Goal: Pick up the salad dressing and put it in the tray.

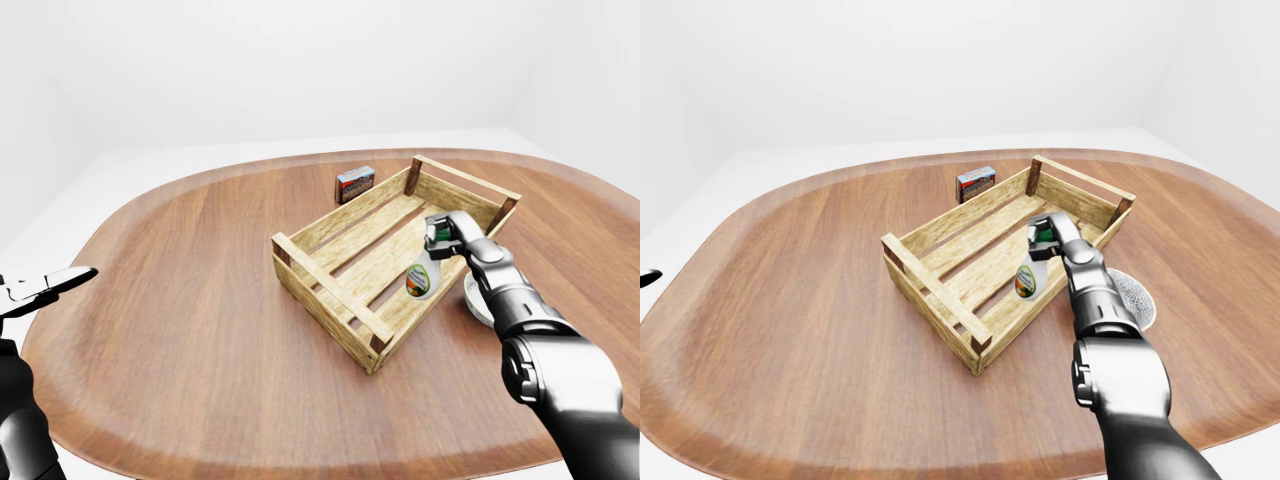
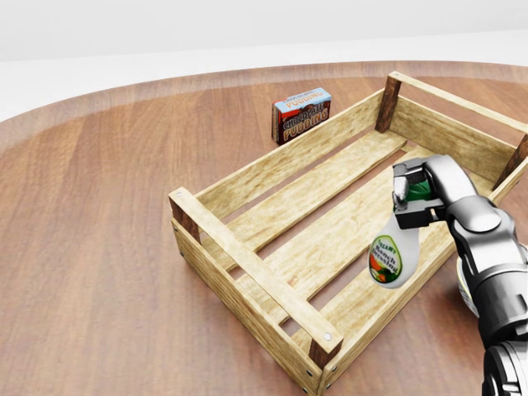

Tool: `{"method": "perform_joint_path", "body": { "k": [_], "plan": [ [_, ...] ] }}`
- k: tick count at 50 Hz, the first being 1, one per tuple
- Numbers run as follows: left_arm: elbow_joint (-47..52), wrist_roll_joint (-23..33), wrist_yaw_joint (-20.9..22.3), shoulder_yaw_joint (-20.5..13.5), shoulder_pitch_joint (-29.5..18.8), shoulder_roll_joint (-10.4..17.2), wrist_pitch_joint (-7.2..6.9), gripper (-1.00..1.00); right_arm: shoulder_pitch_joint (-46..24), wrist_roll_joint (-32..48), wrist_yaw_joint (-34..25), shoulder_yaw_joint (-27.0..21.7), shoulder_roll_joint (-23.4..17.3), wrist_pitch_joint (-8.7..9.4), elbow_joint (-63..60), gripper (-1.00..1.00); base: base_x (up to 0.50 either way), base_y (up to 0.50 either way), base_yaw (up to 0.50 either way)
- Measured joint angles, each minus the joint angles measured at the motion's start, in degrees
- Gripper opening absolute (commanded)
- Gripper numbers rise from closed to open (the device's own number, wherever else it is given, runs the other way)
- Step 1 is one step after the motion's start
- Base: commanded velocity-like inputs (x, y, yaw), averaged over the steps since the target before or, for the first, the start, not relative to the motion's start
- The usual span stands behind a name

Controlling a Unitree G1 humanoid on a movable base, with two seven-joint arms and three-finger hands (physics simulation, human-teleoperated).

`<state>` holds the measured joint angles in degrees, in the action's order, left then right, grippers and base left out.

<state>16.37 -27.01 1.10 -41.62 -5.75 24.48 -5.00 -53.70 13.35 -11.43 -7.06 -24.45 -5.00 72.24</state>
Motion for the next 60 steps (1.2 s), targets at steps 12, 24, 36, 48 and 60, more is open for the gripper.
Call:
{"method": "perform_joint_path", "body": {
  "k": [12,24,36,48,60],
  "plan": [
    [0.93,-0.09,-0.12,-0.18,0.14,-0.14,0.0,1.0,0.89,-1.11,2.32,-2.24,0.17,0.0,0.22,-1.0,0.0,0.0,0.0],
    [1.69,-0.15,-0.31,-0.29,0.05,-0.18,0.0,1.0,1.23,-1.38,4.04,-3.28,0.52,0.0,0.49,-1.0,0.0,0.0,0.0],
    [1.68,-0.06,-0.28,-0.25,-0.03,-0.18,0.0,1.0,1.79,2.32,5.89,-2.37,1.09,0.0,1.67,1.0,0.0,0.0,0.0],
    [0.67,0.19,0.06,-0.01,-0.07,-0.19,0.0,1.0,3.75,6.34,7.07,-0.96,1.4,0.0,2.85,1.0,0.0,0.0,0.0],
    [-0.04,0.35,0.29,0.33,-0.07,-0.23,0.0,1.0,4.28,7.93,7.5,-0.41,1.65,0.0,3.2,1.0,0.0,0.0,0.0]
  ]
}}
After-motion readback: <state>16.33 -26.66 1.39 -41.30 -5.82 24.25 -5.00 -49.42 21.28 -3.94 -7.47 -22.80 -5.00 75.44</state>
